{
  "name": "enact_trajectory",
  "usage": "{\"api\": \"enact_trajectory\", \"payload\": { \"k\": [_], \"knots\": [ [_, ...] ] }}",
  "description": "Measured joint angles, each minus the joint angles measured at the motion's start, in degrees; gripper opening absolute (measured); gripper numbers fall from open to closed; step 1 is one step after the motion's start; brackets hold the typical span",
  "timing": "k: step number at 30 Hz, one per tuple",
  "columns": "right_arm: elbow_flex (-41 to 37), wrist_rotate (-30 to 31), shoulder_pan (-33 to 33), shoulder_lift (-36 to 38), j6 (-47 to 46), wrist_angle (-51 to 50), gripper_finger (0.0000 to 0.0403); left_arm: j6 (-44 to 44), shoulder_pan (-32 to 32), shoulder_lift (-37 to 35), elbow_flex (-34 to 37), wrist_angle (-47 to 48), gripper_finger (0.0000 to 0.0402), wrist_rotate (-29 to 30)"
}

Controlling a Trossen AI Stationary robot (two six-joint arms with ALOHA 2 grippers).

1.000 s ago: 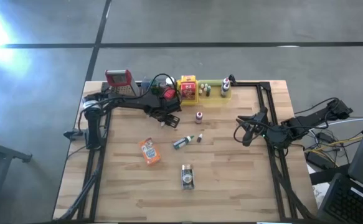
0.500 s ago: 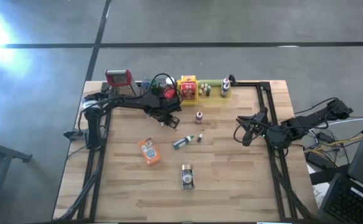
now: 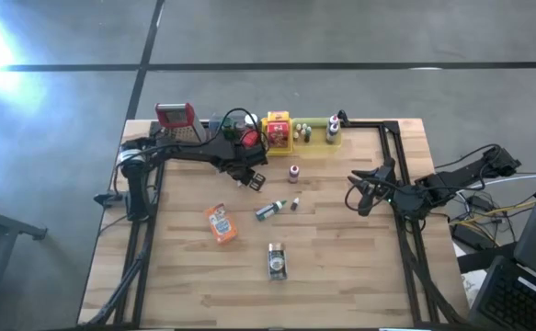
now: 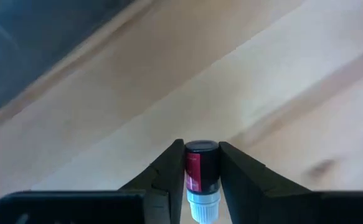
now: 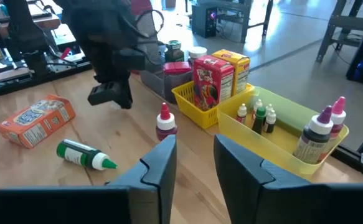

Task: Pick & Place Kitchen Items
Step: Put the black food coloring bottle into the light yellow bin

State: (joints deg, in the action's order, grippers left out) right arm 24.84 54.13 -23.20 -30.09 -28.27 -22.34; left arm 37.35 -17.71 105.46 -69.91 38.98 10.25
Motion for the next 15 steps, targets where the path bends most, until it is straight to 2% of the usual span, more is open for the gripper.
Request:
{"api": "enact_trajectory", "payload": {
  "k": [4, 8, 11, 15],
  "knots": [
    [0.0, 0.0, 0.0, 0.0, 1.7, 2.1, 0.0113, -1.0, 2.2, -4.1, 0.0, -3.4, 0.0093, 3.0],
    [-1.8, 0.0, 0.0, 0.0, 9.6, 12.6, 0.0121, -4.7, 5.4, -9.5, 0.0, -13.6, 0.0092, 8.3],
    [-5.3, -0.4, 0.0, 0.0, 18.8, 25.4, 0.0128, -10.6, 8.2, -12.3, 0.2, -26.3, 0.0092, 11.9],
    [-11.8, -5.4, 0.0, 0.0, 31.8, 47.9, 0.0136, -19.7, 11.9, -14.0, 3.1, -50.5, 0.0092, 11.1]
  ]
}}
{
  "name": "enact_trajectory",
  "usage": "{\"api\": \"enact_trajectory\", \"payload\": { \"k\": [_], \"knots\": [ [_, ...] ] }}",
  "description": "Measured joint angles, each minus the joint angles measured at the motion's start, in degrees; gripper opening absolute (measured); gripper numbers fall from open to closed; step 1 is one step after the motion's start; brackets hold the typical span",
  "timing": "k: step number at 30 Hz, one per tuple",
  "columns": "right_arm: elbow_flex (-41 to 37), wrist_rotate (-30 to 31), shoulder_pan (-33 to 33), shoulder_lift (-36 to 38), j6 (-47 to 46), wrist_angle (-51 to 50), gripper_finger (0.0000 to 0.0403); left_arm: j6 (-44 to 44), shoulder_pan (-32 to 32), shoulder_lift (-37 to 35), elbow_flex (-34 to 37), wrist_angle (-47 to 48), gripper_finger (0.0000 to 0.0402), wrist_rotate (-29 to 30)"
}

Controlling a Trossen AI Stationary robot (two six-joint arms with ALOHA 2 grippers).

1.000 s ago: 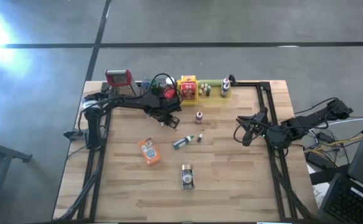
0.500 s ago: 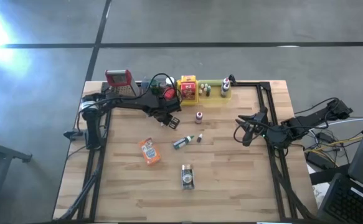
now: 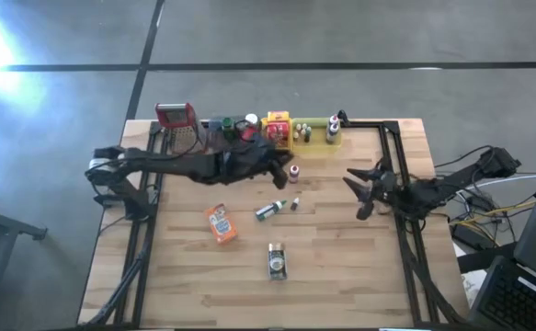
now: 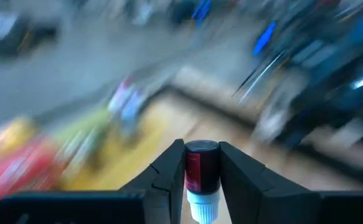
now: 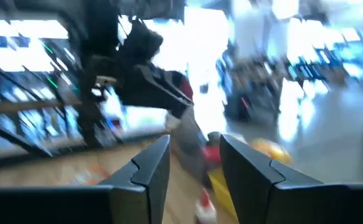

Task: Pick & Place Kitchen Items
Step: Put the black food coloring bottle into the light yellow bin

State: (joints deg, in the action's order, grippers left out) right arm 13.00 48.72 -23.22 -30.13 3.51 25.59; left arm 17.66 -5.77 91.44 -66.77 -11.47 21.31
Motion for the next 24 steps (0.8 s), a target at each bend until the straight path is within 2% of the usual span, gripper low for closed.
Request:
{"api": "enact_trajectory", "payload": {
  "k": [3, 6, 9, 12, 18, 24],
  "knots": [
    [-4.4, -7.3, 0.0, 0.0, 7.7, 15.9, 0.0142, -6.4, 2.1, 0.3, 2.7, -18.0, 0.0092, -4.4],
    [-7.6, -15.9, 0.0, 0.0, 12.3, 26.7, 0.0147, -10.1, 3.5, 1.8, 4.6, -35.2, 0.0092, -9.8],
    [-8.8, -21.5, 0.0, 0.0, 14.9, 30.8, 0.0151, -13.0, 4.4, 4.5, 5.1, -48.0, 0.0092, -15.1],
    [-8.8, -24.0, 0.0, 0.0, 16.6, 32.1, 0.0149, -15.4, 4.9, 8.2, 3.7, -58.2, 0.0092, -19.4],
    [-7.4, -27.2, 0.0, -0.3, 18.1, 32.2, 0.0133, -17.8, 5.4, 17.3, -4.8, -68.1, 0.0092, -27.0],
    [-5.1, -28.7, 0.0, -2.8, 18.3, 32.2, 0.0132, -20.7, 6.0, 27.2, -18.8, -69.4, 0.0092, -30.3]
  ]
}}
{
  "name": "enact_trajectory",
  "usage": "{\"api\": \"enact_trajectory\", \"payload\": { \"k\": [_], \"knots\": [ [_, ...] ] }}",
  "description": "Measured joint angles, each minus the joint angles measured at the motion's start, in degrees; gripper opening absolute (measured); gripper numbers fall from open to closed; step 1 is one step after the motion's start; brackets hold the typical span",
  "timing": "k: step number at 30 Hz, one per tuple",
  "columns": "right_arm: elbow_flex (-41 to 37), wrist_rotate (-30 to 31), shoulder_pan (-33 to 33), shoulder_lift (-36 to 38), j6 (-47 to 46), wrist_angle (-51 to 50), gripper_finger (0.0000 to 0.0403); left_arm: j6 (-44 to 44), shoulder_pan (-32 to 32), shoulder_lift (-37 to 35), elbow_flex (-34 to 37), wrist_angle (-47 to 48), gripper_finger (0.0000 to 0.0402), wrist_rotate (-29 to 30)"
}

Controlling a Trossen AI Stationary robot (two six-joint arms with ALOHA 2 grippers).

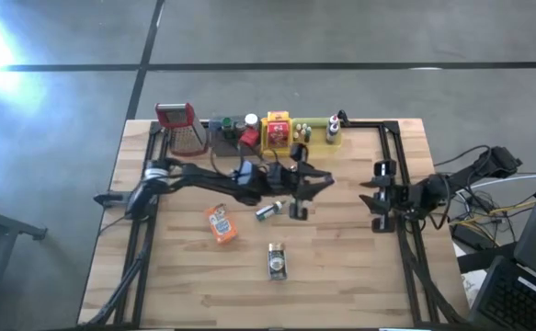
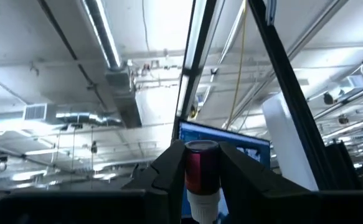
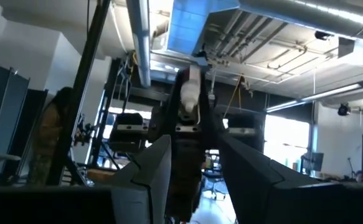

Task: Pick & Place Kitchen Items
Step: Put the black food coloring bottle into the light yellow bin

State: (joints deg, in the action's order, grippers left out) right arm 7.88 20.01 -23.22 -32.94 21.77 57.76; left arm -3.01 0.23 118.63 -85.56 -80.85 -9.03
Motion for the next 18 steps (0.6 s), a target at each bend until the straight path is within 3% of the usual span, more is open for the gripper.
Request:
{"api": "enact_trajectory", "payload": {
  "k": [8, 18],
  "knots": [
    [5.4, 0.0, 0.0, -4.3, 4.6, 1.3, 0.0158, -3.3, 0.5, 9.1, -15.7, 0.7, 0.0092, -0.6],
    [12.7, 0.0, 0.0, -9.8, 9.5, 1.2, 0.0168, -7.3, 0.5, 11.0, -23.2, 7.7, 0.0092, -5.0]
  ]
}}
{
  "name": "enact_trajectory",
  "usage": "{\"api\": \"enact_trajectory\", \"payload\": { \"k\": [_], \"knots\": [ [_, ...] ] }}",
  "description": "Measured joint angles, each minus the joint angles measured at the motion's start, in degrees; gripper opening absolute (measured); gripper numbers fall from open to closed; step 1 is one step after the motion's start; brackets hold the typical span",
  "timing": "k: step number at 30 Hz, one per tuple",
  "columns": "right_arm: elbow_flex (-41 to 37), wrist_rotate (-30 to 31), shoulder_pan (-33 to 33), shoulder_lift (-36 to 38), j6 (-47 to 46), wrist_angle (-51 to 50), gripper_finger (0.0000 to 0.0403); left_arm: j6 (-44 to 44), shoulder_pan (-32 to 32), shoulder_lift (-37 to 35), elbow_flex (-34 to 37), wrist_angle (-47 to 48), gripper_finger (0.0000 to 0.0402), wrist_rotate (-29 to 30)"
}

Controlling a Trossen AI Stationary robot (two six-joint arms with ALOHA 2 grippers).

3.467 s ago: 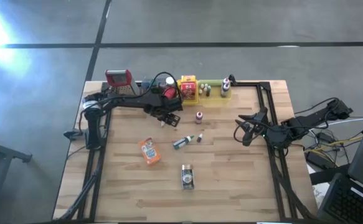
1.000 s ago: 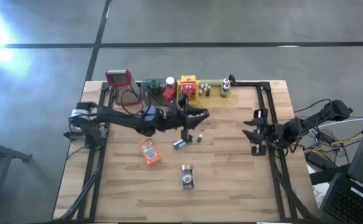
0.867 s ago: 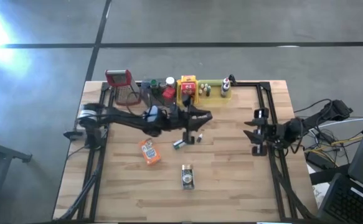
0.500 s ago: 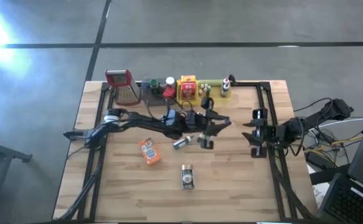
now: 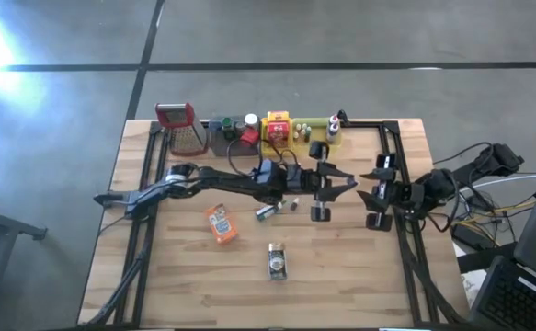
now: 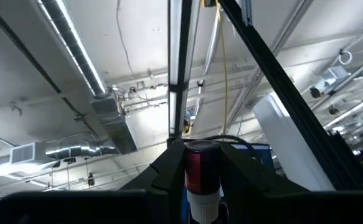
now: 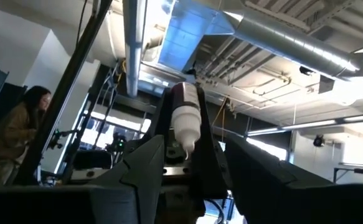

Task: Pick & Place Kitchen Items
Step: Put the black food coloring bottle into the light yellow bin

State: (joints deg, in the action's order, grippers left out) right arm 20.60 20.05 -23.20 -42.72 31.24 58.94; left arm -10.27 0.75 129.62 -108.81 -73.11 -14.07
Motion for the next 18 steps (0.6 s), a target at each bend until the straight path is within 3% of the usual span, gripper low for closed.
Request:
{"api": "enact_trajectory", "payload": {
  "k": [9, 18],
  "knots": [
    [3.0, 0.0, 0.0, -4.8, 0.3, -0.2, 0.0149, -0.6, 0.1, -0.1, -0.8, 1.7, 0.0092, -1.4],
    [3.2, -0.9, 0.0, -4.5, 0.7, 0.0, 0.0122, -0.7, 0.0, -0.1, -0.7, 1.8, 0.0092, -1.4]
  ]
}}
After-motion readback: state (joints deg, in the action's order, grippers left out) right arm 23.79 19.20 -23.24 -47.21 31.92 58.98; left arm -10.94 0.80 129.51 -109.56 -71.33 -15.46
